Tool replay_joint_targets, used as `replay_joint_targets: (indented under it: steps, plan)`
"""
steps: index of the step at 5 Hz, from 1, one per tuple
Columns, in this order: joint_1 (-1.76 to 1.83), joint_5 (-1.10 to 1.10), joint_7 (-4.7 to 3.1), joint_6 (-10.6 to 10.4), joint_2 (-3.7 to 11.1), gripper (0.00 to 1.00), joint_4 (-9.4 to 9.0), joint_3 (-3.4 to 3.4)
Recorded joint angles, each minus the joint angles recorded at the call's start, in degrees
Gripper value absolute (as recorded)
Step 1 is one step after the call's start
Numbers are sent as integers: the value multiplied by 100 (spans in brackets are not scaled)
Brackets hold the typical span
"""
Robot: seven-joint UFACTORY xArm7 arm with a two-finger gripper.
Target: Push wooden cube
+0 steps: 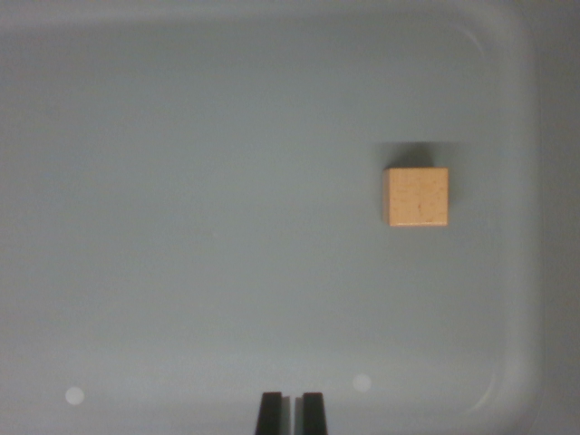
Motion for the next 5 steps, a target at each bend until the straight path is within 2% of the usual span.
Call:
replay_joint_targets:
  steps: [1,2,3,4,5]
  plan:
    - [0,0,0,0,0,0,0,0]
    - [-19,10,-43,-152,52,0,-97,-16]
    - [-19,10,-43,-152,52,0,-97,-16]
    - [-41,22,-95,-336,115,0,-215,-35]
    - [-41,22,-95,-336,115,0,-215,-35]
